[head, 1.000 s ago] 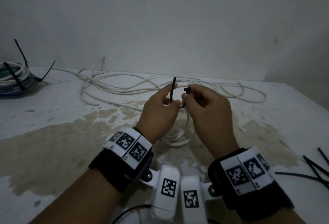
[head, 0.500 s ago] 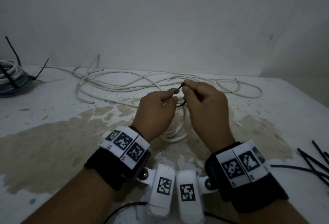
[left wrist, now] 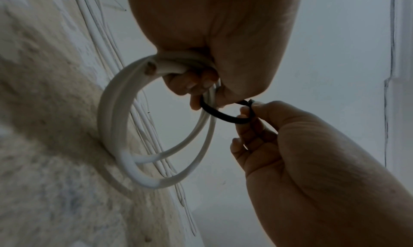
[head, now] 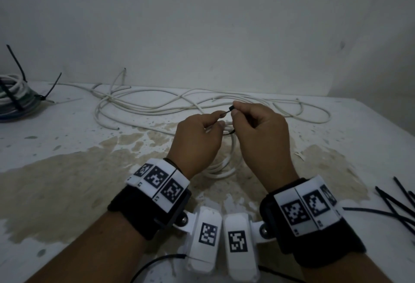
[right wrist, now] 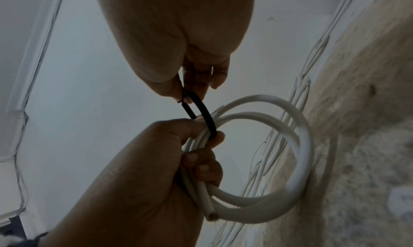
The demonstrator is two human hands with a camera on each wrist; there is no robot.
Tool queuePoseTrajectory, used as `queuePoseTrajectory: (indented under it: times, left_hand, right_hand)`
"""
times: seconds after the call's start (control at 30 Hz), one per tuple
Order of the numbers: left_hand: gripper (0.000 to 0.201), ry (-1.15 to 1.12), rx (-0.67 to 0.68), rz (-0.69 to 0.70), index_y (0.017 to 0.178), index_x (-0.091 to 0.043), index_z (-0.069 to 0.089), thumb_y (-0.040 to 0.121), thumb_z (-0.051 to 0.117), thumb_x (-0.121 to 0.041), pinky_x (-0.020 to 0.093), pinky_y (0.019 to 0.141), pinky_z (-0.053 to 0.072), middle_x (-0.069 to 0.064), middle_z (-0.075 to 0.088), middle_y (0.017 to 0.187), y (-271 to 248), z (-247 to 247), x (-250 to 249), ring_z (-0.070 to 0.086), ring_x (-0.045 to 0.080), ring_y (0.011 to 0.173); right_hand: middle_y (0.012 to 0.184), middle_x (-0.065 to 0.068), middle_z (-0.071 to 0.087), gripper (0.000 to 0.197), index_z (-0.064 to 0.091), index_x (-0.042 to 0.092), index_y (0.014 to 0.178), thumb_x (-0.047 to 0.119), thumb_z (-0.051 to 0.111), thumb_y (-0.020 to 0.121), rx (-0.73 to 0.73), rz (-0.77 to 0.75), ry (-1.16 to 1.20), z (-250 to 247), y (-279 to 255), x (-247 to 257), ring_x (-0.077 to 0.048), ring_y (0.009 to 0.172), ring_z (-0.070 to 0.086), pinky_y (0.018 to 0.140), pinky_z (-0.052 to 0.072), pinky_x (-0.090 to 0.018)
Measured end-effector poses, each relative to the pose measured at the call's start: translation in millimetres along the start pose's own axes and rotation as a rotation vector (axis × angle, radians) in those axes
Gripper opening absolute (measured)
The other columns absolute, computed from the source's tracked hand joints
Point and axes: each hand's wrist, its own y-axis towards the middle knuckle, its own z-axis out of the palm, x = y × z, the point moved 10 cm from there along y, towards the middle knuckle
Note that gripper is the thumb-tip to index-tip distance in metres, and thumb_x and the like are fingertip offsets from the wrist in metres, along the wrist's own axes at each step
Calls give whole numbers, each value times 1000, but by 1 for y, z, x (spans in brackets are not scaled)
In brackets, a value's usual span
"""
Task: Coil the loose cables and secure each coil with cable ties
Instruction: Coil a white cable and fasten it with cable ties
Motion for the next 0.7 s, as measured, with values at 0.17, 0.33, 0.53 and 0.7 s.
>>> queuePoseTrajectory:
  times: [0.17,0.33,0.53,0.7]
  left_hand:
    - [29,-2,-1,11,121,-22,66,94,54,-20,3,84,38,-5,68,117,0,0,-1,59,4,110]
    - [29,1,8,31,121,-20,66,94,54,-18,-2,79,37,-5,68,117,0,1,-3,59,3,107]
    - [29,27,-4,68,121,-20,65,94,55,-18,-8,77,33,-4,67,119,0,0,-6,57,4,111]
    - [29,47,-11,73,121,-19,66,94,53,-18,-4,75,35,-1,68,116,-1,-1,-7,60,6,107]
  right_hand:
    - [84,24,58,19,72,11,103,8,60,88,12,4,-11,1,-1,0,12,80,57,73,41,-2]
    - [85,19,62,18,73,13,101,9,61,88,13,32,7,1,-2,-1,6,82,60,77,46,-9]
    - [85,19,62,18,72,13,101,8,61,88,-26,4,10,-4,-2,4,6,80,59,73,45,-7]
    - [86,18,62,17,72,14,100,8,61,88,11,25,3,1,-2,-1,5,81,59,73,44,-6]
